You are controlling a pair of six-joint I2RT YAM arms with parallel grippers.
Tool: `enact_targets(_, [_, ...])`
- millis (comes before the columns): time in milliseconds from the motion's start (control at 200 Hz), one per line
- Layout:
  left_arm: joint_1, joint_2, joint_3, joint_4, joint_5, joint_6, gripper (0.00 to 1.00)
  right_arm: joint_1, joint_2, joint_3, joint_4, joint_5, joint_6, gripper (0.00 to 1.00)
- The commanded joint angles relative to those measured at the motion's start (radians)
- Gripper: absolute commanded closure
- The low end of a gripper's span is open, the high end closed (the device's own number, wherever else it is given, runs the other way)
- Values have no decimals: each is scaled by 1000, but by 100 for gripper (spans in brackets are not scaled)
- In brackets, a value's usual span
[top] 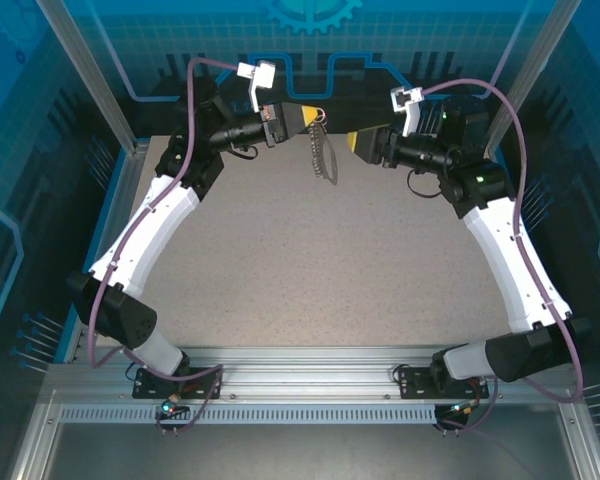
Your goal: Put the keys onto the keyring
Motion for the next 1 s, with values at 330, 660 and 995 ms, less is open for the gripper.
enact_targets(330, [-6, -7, 25, 45, 29, -15, 100, 92, 80, 113, 94, -36, 28, 51])
enact_targets(660, [-5, -15, 15, 42, 29, -9, 100, 130, 108, 138, 96, -35, 29, 61])
enact_targets(995, [-6, -23, 8, 46, -1, -4, 100, 147, 108, 147, 46, -22, -8, 100])
